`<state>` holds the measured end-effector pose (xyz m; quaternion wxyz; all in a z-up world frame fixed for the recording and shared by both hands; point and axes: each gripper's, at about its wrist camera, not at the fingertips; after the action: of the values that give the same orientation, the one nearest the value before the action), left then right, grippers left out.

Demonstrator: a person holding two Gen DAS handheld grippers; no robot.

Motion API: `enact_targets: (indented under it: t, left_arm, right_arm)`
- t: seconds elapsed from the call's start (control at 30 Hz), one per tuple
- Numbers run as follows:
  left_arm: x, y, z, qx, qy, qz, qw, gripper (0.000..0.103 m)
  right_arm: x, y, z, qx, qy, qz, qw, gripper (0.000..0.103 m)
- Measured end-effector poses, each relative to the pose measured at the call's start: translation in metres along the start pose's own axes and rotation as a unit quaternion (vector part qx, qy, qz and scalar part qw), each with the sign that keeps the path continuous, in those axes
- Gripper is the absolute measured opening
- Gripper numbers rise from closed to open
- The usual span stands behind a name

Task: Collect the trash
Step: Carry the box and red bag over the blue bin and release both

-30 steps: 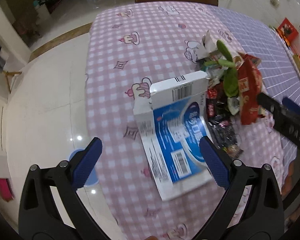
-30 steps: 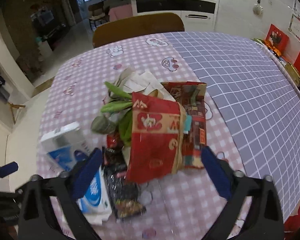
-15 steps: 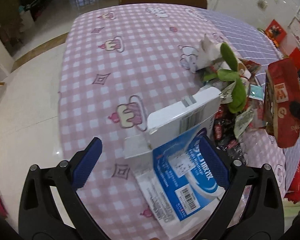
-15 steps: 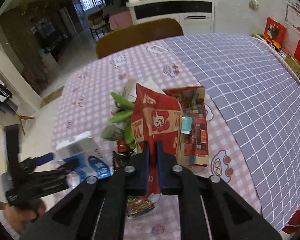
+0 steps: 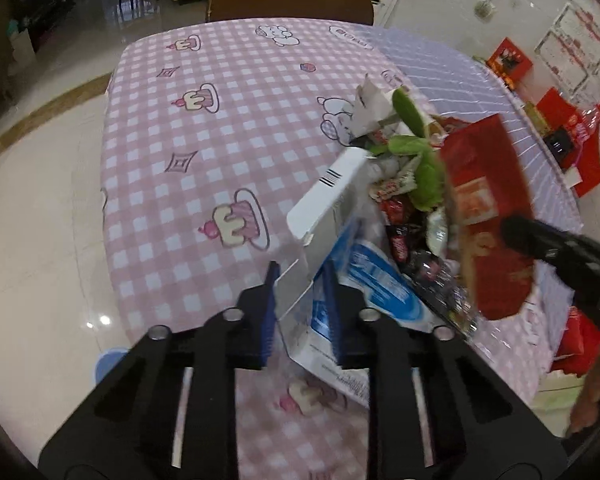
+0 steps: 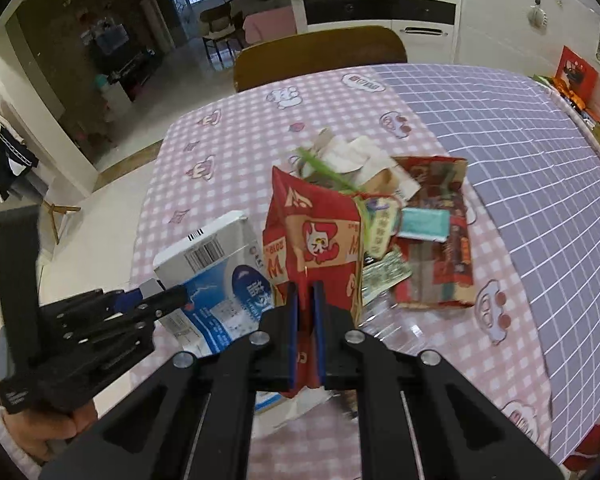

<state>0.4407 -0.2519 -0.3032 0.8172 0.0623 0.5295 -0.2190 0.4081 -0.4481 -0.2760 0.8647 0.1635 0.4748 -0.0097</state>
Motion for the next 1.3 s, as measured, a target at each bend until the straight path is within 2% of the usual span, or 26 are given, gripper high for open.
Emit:
enact_targets:
  t: [0.1, 0.23, 0.37, 0.5, 0.63, 0.77, 0.9, 1.07, 1.3]
  left_arm:
    - [-0.022, 0.01, -0.009, -0.013, 0.0, -0.034, 0.9993, 0.004]
    - [-0.061, 0.033, -0.028, -0.024, -0.01, -0.053, 0.9983, 0.004]
    - [-0.098, 0.077, -0.052, -0.076, -0.018, -0.061, 0.9951, 0.004]
    - [-0.138, 0.132, -0.087, -0.117, -0.037, -0.037, 0.9918, 0.003]
    - [-0.168, 0.199, -0.135, -0.175, -0.032, 0.025, 0.9837, 0.003]
    - [-0.181, 0.26, -0.189, -0.247, -0.013, 0.089, 0.9649, 0.004]
    - [-0.178, 0.314, -0.239, -0.313, 0.017, 0.143, 0.9386, 0.004]
    - [-0.156, 0.358, -0.285, -0.365, 0.051, 0.181, 0.9118, 0.004]
    - [-0.114, 0.412, -0.329, -0.405, 0.081, 0.213, 0.8853, 0.004]
  right_arm:
    - [-0.006, 0.019, -0.004, -0.008, -0.003, 0.004, 1.0, 0.008]
    - [-0.014, 0.049, -0.01, -0.02, -0.006, 0.019, 1.0, 0.008]
    - [-0.02, 0.095, -0.02, -0.041, -0.002, 0.042, 0.998, 0.008]
    - [-0.018, 0.154, -0.037, -0.074, 0.015, 0.079, 0.994, 0.008]
    - [0.0, 0.22, -0.059, -0.11, 0.051, 0.126, 0.985, 0.008]
    - [0.035, 0.293, -0.096, -0.147, 0.109, 0.171, 0.968, 0.008]
    - [0.088, 0.352, -0.142, -0.175, 0.183, 0.189, 0.949, 0.008]
    - [0.155, 0.404, -0.195, -0.195, 0.255, 0.182, 0.929, 0.008]
    - [0.231, 0.445, -0.238, -0.202, 0.293, 0.167, 0.919, 0.008]
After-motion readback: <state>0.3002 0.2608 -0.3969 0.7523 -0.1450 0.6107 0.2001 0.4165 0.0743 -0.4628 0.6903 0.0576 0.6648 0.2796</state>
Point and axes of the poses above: each gripper's, at about its wrist camera, not at the fingertips, and x roughly the way its jaws point, y to its left, z to its top, and after that the axes turned 9 degrees about z, right-handed
